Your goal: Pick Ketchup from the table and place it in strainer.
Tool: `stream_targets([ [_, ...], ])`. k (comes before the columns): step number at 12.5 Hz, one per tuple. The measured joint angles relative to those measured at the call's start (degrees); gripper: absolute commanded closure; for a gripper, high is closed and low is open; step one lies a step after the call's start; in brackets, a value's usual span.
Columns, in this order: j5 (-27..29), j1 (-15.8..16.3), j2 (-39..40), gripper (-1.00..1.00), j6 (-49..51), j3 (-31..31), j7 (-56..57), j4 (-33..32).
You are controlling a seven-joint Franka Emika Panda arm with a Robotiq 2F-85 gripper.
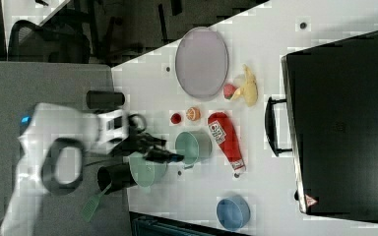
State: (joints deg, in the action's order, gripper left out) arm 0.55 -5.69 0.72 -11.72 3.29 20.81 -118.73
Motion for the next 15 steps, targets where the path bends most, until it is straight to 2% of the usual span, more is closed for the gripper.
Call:
stream_targets([
  [3, -0.14, 0.02, 3.01, -1.0, -7.87, 1.21, 11.19, -5.6],
  [7, 0.02, 1.03, 6.81, -1.0, -20.15, 0.94, 22.16, -8.17],
  [13, -0.58, 1.36, 12.3, -1.0, -36.01, 0.98, 26.55, -14.77],
  [15, -0.8, 1.58, 15.97, -1.0, -39.4, 1.15, 26.77, -15.11],
])
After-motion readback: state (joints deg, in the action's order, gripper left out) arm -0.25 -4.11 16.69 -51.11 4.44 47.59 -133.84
